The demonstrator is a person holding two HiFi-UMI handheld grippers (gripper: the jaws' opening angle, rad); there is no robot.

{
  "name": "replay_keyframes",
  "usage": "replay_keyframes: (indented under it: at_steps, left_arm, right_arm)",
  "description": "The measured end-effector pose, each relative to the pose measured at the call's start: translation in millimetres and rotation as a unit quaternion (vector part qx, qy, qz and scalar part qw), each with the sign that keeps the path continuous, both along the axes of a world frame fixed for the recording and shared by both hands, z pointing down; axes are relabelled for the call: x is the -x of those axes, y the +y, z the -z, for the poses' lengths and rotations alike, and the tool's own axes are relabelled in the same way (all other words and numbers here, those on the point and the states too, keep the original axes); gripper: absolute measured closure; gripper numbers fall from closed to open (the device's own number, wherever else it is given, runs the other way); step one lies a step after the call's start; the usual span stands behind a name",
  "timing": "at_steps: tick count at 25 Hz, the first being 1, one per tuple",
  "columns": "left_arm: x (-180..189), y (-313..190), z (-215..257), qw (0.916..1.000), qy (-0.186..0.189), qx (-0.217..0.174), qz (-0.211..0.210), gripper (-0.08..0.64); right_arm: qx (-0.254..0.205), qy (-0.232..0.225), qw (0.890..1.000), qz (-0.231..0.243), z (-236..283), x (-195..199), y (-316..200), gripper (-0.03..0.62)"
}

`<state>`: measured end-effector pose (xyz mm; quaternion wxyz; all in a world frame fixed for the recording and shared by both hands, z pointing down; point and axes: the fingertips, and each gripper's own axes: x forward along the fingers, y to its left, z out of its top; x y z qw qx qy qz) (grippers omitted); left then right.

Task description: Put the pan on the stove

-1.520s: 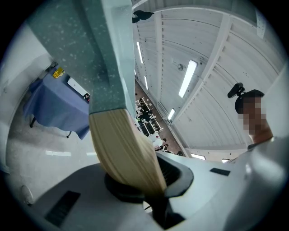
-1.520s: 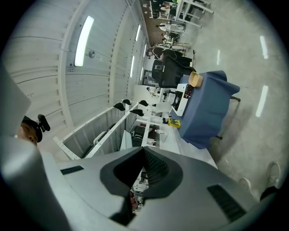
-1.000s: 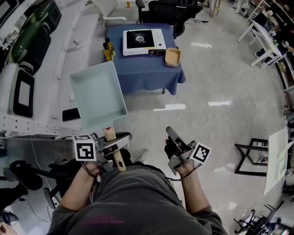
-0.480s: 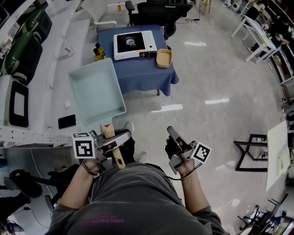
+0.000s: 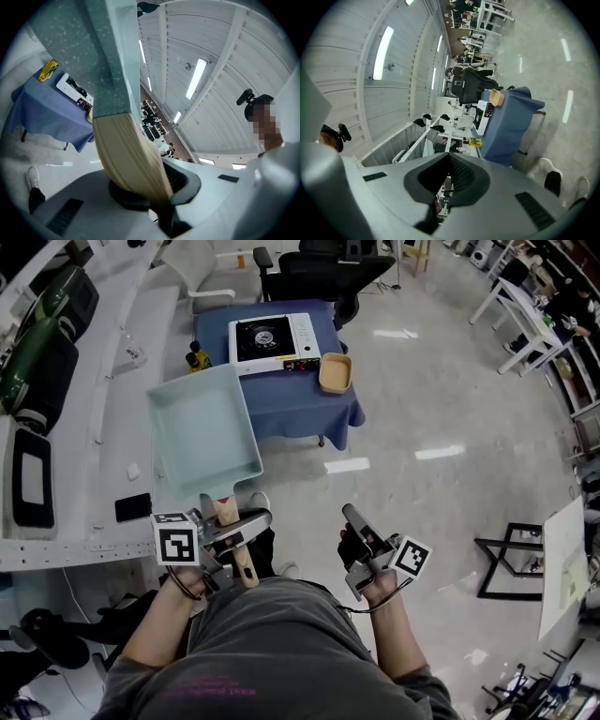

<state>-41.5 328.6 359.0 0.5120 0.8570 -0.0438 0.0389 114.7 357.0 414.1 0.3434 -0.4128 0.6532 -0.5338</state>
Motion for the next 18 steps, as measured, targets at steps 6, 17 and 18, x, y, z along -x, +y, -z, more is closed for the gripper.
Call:
replay_keyframes:
  at_steps: [6, 17, 18]
  left_arm:
    - [-3, -55, -11, 0.9999, 0.0, 0.011, -0.004, 0.509]
    - [-13, -160, -28, 0.9992, -0.007, 0.037, -0.012, 0.511]
    - [-13, -171, -29, 0.9991, -0.007, 0.04, -0.013, 0.511]
  right_arm:
    - [0.01, -0.001, 1.0, 0.006, -7, 3, -56, 0.589]
    - [0.046, -0.005, 0.999, 0.003, -21, -1, -157, 0.589]
    - [0.048, -0.006, 0.999, 0.003, -21, -1, -167, 0.589]
